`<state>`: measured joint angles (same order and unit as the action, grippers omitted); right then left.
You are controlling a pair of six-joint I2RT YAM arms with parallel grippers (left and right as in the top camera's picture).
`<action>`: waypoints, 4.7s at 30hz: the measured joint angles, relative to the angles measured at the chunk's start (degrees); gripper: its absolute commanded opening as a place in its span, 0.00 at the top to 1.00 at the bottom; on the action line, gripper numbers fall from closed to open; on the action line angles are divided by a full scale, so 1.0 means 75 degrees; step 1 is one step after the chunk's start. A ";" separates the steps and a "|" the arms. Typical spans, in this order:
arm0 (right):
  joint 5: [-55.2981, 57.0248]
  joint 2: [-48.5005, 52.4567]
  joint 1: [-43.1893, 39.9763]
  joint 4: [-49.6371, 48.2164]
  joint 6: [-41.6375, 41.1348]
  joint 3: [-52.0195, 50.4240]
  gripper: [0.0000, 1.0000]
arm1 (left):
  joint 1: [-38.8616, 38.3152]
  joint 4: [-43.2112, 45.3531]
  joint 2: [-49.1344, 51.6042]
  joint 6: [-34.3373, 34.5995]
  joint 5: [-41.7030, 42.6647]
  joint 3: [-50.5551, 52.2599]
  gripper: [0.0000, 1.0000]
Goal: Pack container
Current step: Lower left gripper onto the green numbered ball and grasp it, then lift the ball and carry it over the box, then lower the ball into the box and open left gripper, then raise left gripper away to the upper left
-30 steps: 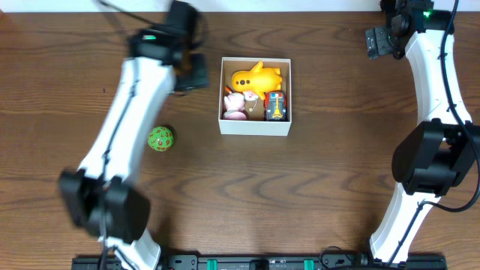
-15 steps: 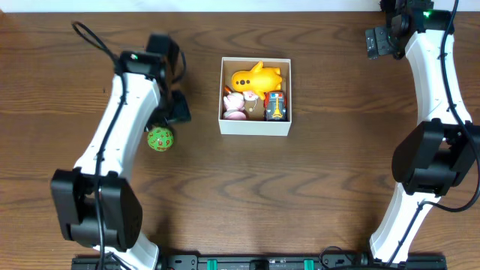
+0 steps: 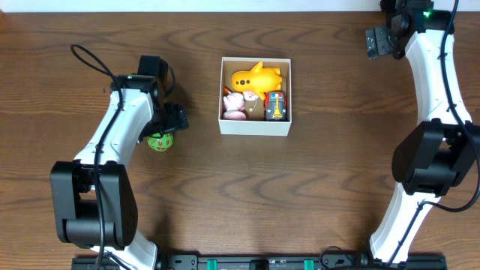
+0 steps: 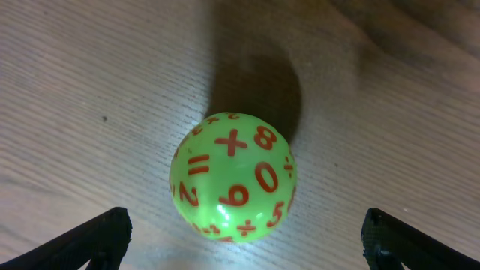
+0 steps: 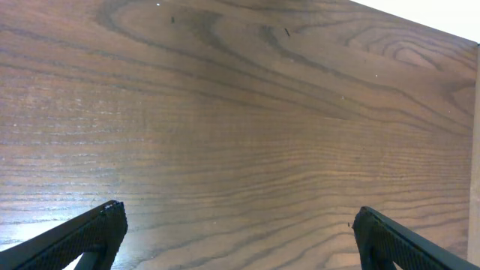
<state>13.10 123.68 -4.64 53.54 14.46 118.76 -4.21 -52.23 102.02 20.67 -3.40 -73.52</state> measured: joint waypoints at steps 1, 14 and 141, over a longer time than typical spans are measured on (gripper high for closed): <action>0.0003 0.0000 0.0000 0.0003 0.0000 0.0000 0.01 | 0.0006 0.0064 0.0000 -0.0012 0.0003 0.0070 0.01; 0.0003 0.0000 0.0000 0.0000 0.0000 0.0000 0.01 | 0.0012 0.0408 0.0000 -0.0020 0.0003 0.0697 0.01; 0.0000 0.0000 0.0000 0.0000 0.0000 0.0000 0.01 | -0.1722 0.1565 0.1032 -0.0734 0.1387 -0.3273 0.17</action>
<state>13.10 123.68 -4.64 53.54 14.46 118.76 -17.12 -40.49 109.75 15.16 7.01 -98.06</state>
